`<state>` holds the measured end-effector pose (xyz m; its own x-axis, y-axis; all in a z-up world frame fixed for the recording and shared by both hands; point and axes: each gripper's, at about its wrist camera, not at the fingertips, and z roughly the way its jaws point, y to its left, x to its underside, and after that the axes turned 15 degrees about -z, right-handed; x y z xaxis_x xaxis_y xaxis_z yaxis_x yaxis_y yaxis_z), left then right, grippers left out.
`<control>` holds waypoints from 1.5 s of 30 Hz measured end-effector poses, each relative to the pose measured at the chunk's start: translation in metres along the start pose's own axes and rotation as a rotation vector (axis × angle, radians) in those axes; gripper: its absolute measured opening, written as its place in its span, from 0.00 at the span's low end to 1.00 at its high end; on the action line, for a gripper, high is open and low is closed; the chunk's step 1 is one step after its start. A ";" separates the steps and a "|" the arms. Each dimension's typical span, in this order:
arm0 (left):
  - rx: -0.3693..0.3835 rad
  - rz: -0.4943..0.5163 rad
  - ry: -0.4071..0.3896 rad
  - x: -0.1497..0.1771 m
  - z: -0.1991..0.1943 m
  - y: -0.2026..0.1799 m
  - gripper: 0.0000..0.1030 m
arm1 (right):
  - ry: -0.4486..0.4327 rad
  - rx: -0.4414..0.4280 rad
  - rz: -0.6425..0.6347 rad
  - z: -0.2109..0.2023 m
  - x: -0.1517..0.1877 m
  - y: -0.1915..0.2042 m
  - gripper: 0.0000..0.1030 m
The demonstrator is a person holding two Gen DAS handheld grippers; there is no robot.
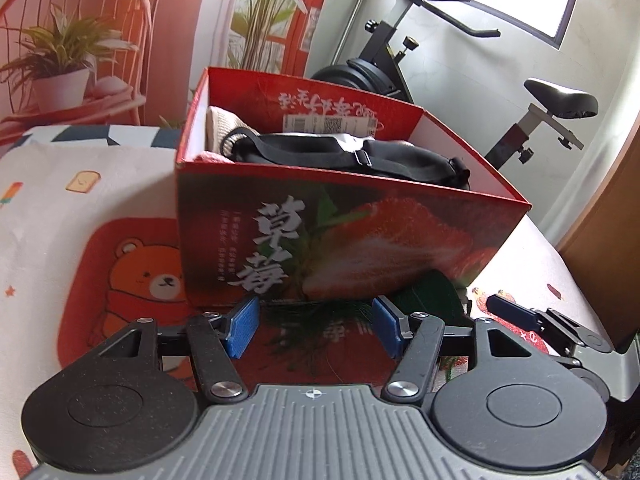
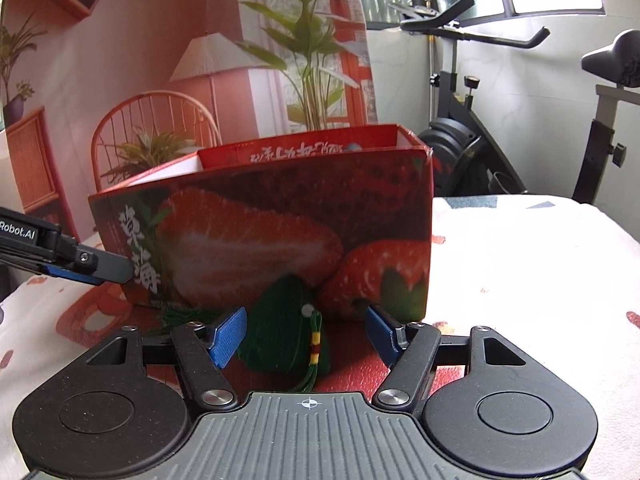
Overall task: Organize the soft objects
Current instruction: 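Grasp the green plush with the right tool while the left tool pinches it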
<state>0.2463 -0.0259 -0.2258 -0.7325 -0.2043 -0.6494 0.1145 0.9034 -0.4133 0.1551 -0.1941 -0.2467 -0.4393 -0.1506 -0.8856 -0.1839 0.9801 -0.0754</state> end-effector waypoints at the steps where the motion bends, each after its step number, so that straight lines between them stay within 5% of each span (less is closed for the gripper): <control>1: 0.005 -0.001 0.007 0.001 0.003 -0.003 0.62 | 0.000 -0.009 -0.007 0.001 -0.001 0.001 0.61; 14: 0.065 -0.035 0.112 0.008 0.040 -0.022 0.62 | 0.095 -0.126 0.079 0.022 -0.001 -0.015 0.59; 31: 0.189 -0.120 0.253 0.019 0.089 -0.047 0.59 | 0.107 -0.199 0.097 0.029 0.000 -0.018 0.48; 35: 0.189 -0.082 0.237 0.024 0.088 -0.050 0.46 | 0.101 -0.195 0.073 0.028 -0.001 -0.015 0.46; 45: 0.218 -0.075 0.159 0.021 0.053 -0.053 0.45 | 0.013 -0.186 0.050 0.006 -0.013 -0.006 0.46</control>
<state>0.2606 -0.0979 -0.2519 -0.8386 -0.1900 -0.5105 0.1851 0.7820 -0.5951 0.1672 -0.1974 -0.2374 -0.4626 -0.1053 -0.8803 -0.3209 0.9455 0.0555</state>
